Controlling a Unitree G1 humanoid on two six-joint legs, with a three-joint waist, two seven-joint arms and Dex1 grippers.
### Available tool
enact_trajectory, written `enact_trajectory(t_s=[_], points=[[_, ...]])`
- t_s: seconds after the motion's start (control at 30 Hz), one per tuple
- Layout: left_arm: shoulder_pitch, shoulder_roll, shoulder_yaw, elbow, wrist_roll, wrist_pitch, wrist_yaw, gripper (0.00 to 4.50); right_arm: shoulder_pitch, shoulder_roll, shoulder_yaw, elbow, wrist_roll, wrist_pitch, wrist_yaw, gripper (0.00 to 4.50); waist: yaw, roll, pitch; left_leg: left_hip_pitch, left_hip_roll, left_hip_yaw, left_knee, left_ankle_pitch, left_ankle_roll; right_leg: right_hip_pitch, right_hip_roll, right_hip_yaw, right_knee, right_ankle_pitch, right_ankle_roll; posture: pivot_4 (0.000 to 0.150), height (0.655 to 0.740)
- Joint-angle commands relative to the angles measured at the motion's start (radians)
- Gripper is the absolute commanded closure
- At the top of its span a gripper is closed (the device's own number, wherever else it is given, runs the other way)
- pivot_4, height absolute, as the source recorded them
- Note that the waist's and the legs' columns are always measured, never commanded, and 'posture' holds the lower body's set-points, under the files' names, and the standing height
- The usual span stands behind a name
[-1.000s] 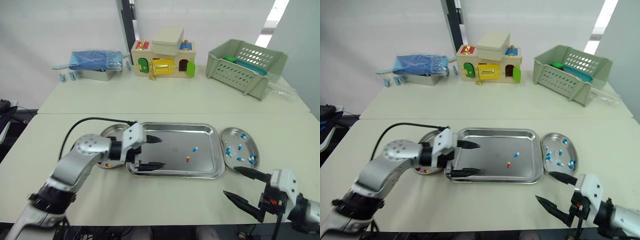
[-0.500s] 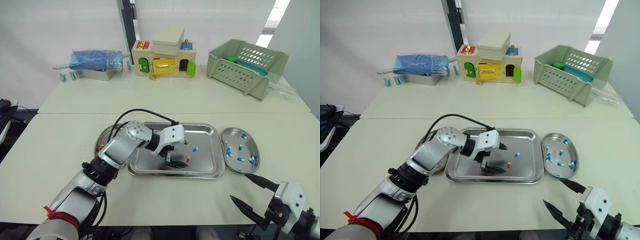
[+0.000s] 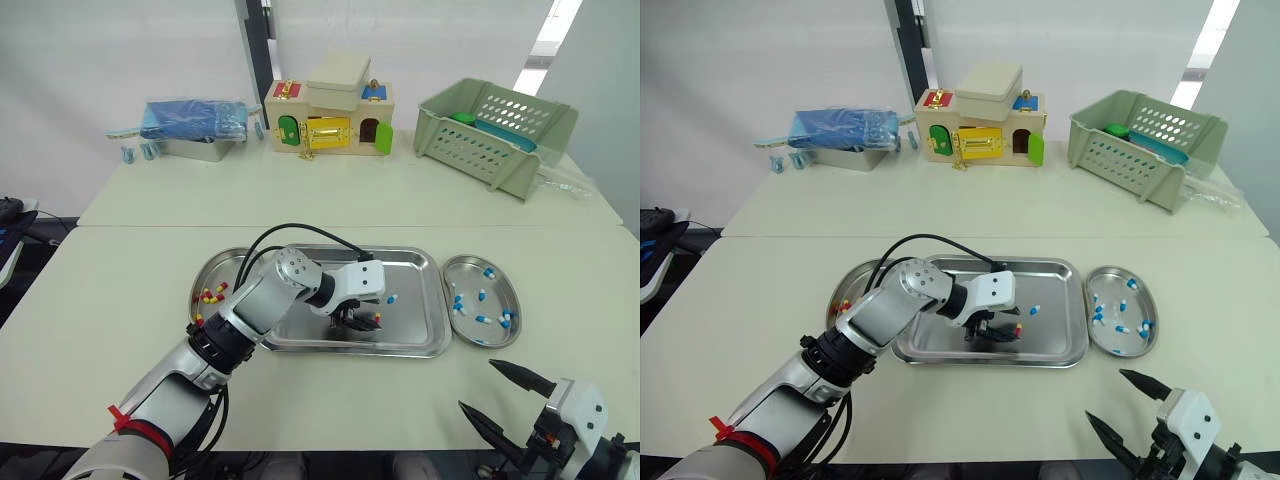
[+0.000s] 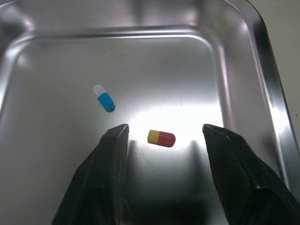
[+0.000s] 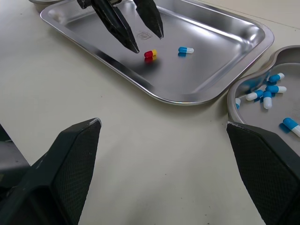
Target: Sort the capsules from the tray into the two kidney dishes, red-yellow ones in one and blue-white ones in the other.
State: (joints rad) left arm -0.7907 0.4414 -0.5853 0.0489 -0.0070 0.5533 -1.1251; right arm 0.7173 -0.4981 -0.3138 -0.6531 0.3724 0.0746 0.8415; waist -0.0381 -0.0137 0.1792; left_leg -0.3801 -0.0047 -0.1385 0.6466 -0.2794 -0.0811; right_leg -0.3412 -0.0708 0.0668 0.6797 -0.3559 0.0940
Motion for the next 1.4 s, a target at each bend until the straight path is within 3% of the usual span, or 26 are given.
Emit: enact_trajectory(t_s=[0.03,0.13,0.37,0.47,0.83,1.0,1.4], points=[[0.005,-0.002,-0.019,-0.012,0.033,-0.037,0.001,3.27,-0.005,-0.011,0.003,-0.034,0.0,-0.005,-0.016,0.0,0.0,0.0,0.0,0.0,0.0,0.0,0.0,0.0,0.0,0.0,0.0,0.0,0.0,0.0,0.0,0.15,0.74],[0.018,0.003,-0.032,-0.018,0.052,-0.058,-0.009,4.25,-0.014,-0.02,0.007,-0.04,0.005,0.004,-0.026,0.0,0.001,0.0,0.0,0.0,0.0,0.0,0.0,0.0,0.0,0.0,0.0,0.0,0.0,0.0,0.0,0.15,0.74],[0.021,-0.021,-0.022,-0.006,0.066,-0.095,0.008,4.25,-0.024,-0.03,0.021,-0.053,0.008,0.022,-0.041,0.0,0.006,0.0,0.0,0.0,0.0,0.0,0.0,0.0,0.0,0.0,0.0,0.0,0.0,0.0,0.0,0.15,0.74],[0.006,-0.027,-0.005,0.003,0.068,-0.093,0.011,3.66,-0.027,-0.036,0.023,-0.074,0.015,0.041,-0.054,0.0,0.005,0.0,0.0,0.0,0.0,0.0,0.0,0.0,0.0,0.0,0.0,0.0,0.0,0.0,0.0,0.15,0.74],[-0.032,-0.122,0.043,0.057,0.041,-0.106,0.026,0.02,-0.026,-0.04,0.023,-0.081,0.021,0.06,-0.061,0.0,0.006,0.0,0.0,0.0,0.0,0.0,0.001,0.0,0.0,0.0,0.0,0.0,0.0,0.0,0.0,0.15,0.74],[-0.068,-0.186,0.032,0.11,0.047,-0.118,0.029,0.01,-0.017,-0.029,0.034,-0.068,0.01,0.043,-0.058,0.0,0.005,0.0,0.0,0.0,0.0,0.0,0.001,0.0,0.0,0.0,0.0,0.0,0.0,0.0,0.0,0.15,0.74],[-0.038,-0.194,-0.035,0.134,0.075,-0.171,-0.024,0.01,-0.013,-0.021,0.051,-0.084,0.005,0.048,-0.088,0.0,0.005,0.0,0.0,0.0,0.0,0.0,0.001,0.0,0.0,0.0,0.0,0.0,0.0,0.0,0.0,0.15,0.74]])
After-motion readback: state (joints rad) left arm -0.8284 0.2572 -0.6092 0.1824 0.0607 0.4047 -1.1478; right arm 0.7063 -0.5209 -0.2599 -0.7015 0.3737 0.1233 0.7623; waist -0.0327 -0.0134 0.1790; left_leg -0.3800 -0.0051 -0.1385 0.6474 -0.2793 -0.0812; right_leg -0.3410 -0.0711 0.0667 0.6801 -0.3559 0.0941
